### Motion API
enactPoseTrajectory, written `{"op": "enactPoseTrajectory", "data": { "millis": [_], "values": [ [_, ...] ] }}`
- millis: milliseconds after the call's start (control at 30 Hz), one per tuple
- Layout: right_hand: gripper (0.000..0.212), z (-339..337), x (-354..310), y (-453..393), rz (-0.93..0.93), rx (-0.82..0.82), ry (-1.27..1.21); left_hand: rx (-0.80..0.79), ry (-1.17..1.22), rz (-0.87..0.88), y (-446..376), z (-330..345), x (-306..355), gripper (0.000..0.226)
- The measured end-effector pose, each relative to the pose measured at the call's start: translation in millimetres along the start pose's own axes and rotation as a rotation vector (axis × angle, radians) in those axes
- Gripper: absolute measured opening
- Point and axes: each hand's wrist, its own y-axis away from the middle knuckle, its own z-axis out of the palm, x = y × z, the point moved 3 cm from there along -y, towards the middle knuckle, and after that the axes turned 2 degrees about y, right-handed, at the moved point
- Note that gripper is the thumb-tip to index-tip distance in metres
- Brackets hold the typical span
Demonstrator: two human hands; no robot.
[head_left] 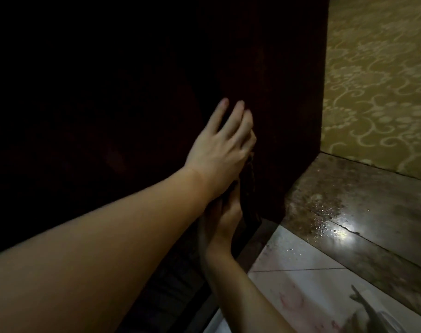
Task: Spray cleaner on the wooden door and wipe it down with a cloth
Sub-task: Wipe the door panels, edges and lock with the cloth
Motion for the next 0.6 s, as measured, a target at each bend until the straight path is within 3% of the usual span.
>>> {"op": "enactPoseTrajectory", "data": {
  "millis": [67,133,233,300,467,600],
  "values": [
    [0.044,0.7,4.0,-3.2,-0.106,0.025,0.043,-0.003,-0.029,-0.035,6.2,-3.4,-14.2,0.072],
    [0.04,-7.9,27.6,4.9,0.017,0.087,-0.015,0.007,-0.065,-0.064,15.1,-8.5,-27.1,0.071],
    [0.055,-18.7,57.5,24.2,0.22,0.118,0.094,0.035,-0.078,-0.135,29.5,-15.1,-40.9,0.069],
    [0.058,-10.2,50.8,29.2,0.211,0.074,0.134,0.045,-0.092,-0.167,38.6,-20.7,-50.7,0.072],
    [0.057,38.6,-54.4,30.8,-0.316,-0.067,0.113,0.018,-0.093,-0.206,56.1,-31.5,-67.8,0.07],
    [0.051,50.9,-57.0,28.7,-0.44,-0.044,0.222,0.003,-0.073,-0.235,63.8,-45.1,-82.0,0.069]
  ]
}}
